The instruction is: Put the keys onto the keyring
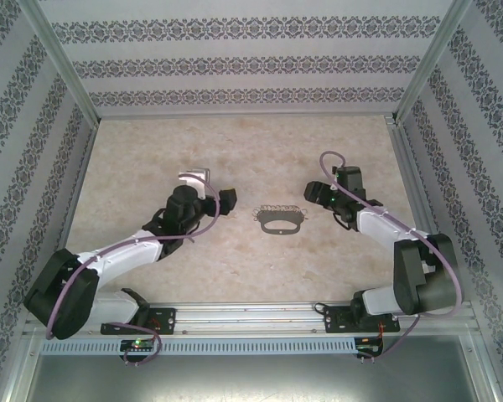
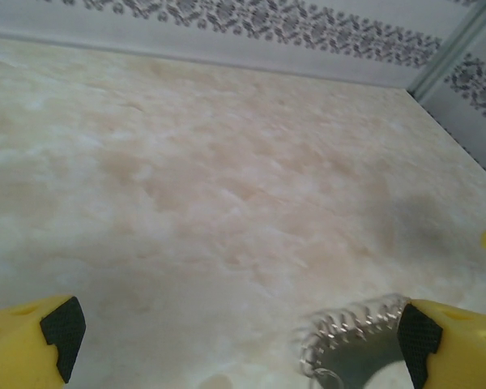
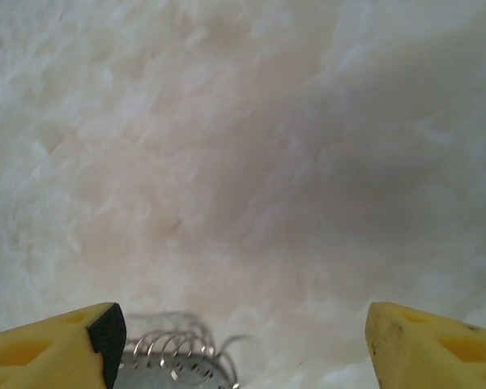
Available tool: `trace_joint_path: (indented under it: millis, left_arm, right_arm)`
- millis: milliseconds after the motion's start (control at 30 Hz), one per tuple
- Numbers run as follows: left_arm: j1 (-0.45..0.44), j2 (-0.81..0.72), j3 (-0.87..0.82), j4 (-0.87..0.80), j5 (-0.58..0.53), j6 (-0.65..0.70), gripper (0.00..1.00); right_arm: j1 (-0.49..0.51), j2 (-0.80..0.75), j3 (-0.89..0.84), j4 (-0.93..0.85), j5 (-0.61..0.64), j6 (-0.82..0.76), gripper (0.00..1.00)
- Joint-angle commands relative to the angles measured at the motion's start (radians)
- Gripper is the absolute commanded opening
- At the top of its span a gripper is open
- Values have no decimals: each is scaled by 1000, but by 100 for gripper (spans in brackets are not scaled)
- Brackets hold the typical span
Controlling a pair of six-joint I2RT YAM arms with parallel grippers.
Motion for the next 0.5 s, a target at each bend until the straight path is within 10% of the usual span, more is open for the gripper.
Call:
trace_joint_path:
  millis: [0,467]
  left_arm:
    - [-61,3,-25,15,-59,-66,100]
    - [-114,-41,-108,42,-140,-118,100]
  right_arm:
    - [44,4,-25,-56,15,23,78]
    - [161,41,-136,22,61,109,78]
